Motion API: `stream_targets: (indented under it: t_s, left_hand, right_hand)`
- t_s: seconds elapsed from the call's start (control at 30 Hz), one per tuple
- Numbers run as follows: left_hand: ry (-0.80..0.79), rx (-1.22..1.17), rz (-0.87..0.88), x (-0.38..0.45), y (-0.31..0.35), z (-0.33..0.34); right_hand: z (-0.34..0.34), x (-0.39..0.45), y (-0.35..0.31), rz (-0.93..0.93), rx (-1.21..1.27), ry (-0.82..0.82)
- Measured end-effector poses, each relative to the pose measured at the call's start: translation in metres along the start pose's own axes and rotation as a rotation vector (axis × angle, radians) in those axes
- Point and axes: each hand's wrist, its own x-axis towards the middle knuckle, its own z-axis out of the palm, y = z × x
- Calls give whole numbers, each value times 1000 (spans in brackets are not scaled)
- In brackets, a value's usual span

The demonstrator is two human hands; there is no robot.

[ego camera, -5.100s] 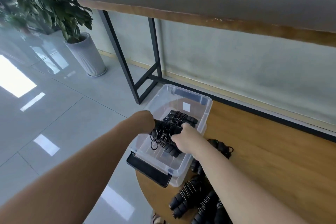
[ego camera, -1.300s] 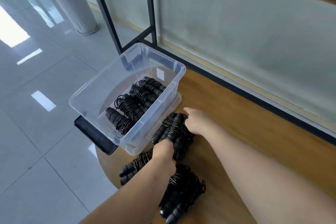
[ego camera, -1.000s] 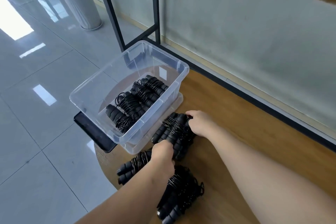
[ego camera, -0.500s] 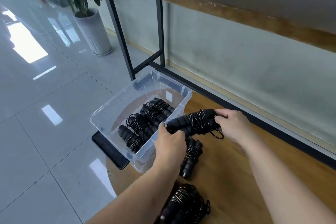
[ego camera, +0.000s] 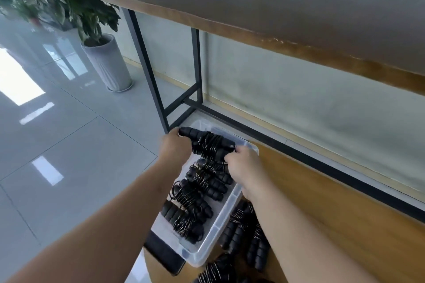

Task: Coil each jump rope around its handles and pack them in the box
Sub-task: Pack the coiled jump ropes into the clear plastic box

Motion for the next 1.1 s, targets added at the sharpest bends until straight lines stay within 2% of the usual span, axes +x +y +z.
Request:
stream_targets:
  t_s: [0.17, 0.33, 0.43, 0.6, 0.8, 1.1]
  left_hand:
    - [-100, 176, -35, 31, -29, 15]
    - [-244, 424, 58, 50, -44, 38]
    - [-339, 563, 64, 67, -49, 52]
    - [-438, 670, 95, 87, -57, 62]
    - [-465, 788, 141, 99, -68, 73]
    - [-368, 752, 161, 94, -92, 80]
  right_hand:
    - [37, 37, 3, 147, -3, 21]
    - [54, 59, 7, 332, 121, 127]
    - [61, 75, 10, 389, 112, 82]
    - [70, 95, 22, 416, 179, 168]
    - [78, 126, 37, 472, 158, 190]
    - [85, 143, 43, 522, 127, 169]
